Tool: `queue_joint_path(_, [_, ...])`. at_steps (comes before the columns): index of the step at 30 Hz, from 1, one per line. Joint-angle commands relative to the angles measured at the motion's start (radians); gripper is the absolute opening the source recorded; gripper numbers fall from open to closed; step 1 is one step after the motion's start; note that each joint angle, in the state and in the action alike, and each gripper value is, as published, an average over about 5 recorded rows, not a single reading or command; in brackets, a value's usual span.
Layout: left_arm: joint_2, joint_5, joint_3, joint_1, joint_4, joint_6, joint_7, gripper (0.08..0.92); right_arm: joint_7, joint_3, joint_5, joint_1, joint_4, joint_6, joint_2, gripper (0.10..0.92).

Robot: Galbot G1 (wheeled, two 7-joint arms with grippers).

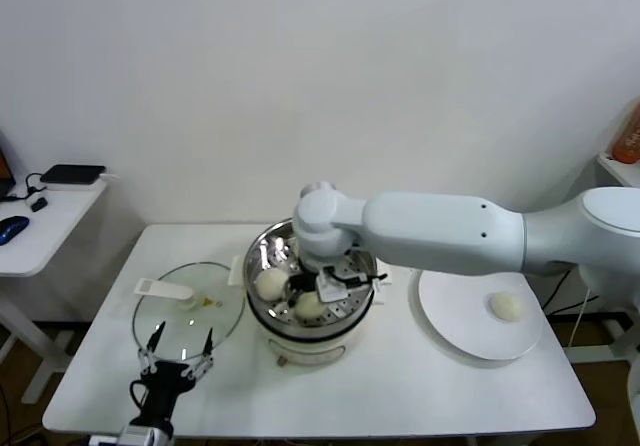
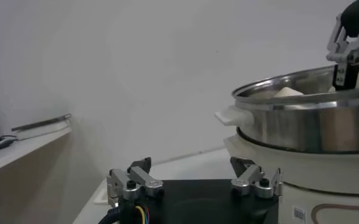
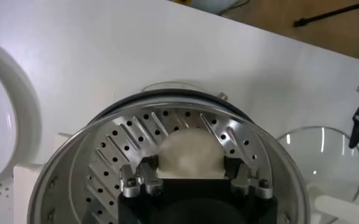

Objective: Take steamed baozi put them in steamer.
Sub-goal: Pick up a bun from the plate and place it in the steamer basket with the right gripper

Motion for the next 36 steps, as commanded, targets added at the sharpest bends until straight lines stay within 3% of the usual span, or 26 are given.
queue_joint_path(1, [-0.001,0.002,0.001,-0.001,0.002,0.001,0.000,0.823,0.001,-0.002,-0.026,-0.012,0.003,0.018,-0.002,0.704])
queue_joint_path(15, [0.000,0.002,0.001,-0.006,0.005,0.003,0.000,0.823,0.012,0.000,-0.040,-0.028,0.013,0.038,-0.009,0.705])
queue_joint_path(23, [-0.001,0.002,0.002,-0.007,0.005,0.003,0.000,0.823,0.020,0.006,-0.047,-0.028,0.009,0.059,-0.012,0.808])
queue_joint_path(36, [-0.001,0.002,0.005,-0.009,0.006,0.005,0.000,0.823,0.013,0.053,0.061,0.073,-0.022,0.084,-0.038,0.823])
